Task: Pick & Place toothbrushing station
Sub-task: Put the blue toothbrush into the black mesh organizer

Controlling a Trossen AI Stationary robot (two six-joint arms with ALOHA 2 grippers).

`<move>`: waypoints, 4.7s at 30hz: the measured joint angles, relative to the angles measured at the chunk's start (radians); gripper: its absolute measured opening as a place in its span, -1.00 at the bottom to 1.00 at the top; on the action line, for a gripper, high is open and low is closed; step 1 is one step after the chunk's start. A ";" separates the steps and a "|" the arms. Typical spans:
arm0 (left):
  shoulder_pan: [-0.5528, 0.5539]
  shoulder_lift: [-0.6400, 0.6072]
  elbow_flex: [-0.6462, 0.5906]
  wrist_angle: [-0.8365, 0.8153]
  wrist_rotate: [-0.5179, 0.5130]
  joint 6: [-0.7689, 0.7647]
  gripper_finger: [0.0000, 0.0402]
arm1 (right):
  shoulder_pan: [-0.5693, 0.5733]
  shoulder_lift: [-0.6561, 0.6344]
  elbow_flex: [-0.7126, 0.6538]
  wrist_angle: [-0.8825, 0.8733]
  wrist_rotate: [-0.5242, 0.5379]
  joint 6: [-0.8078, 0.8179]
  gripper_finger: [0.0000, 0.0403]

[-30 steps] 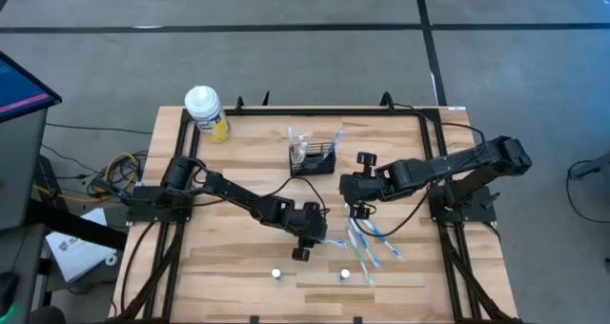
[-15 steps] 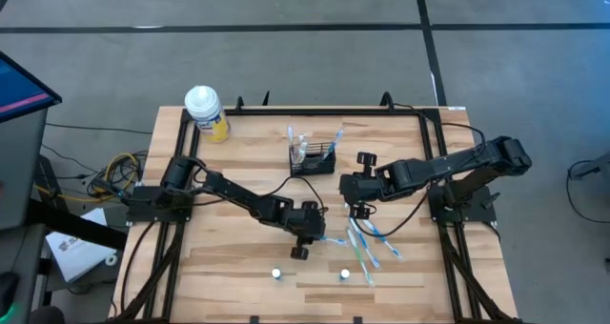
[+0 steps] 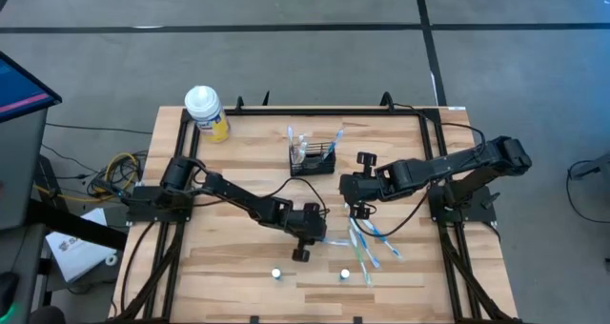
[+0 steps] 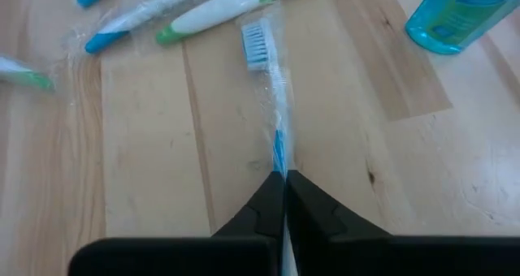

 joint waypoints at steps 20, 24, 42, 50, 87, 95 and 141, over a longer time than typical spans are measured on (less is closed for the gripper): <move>-0.013 -0.452 -0.368 0.285 -0.240 -0.046 -1.00 | -0.001 0.000 0.000 0.018 0.000 -0.004 -1.00; -0.013 -0.582 -0.487 0.411 -0.272 -0.045 -1.00 | -0.001 0.000 0.000 0.059 0.000 -0.029 -1.00; -0.017 -0.857 -0.666 0.734 -0.384 0.161 -1.00 | -0.002 0.000 0.000 0.587 -0.022 -0.263 -1.00; -0.017 -0.860 -0.667 0.780 -0.385 0.218 -1.00 | -0.018 0.000 -0.016 0.775 -0.136 -0.329 -1.00; -0.018 -0.885 -0.667 0.797 -0.384 0.244 -1.00 | -0.094 -0.028 -0.213 1.275 -0.346 -0.418 -1.00; -0.018 -0.885 -0.666 0.803 -0.384 0.245 -1.00 | -0.107 -0.042 -0.214 1.228 -0.400 -0.373 -1.00; 0.031 -0.758 -0.665 1.003 -0.338 0.270 -1.00 | -0.133 -0.031 -0.213 1.443 -0.498 -0.362 -0.47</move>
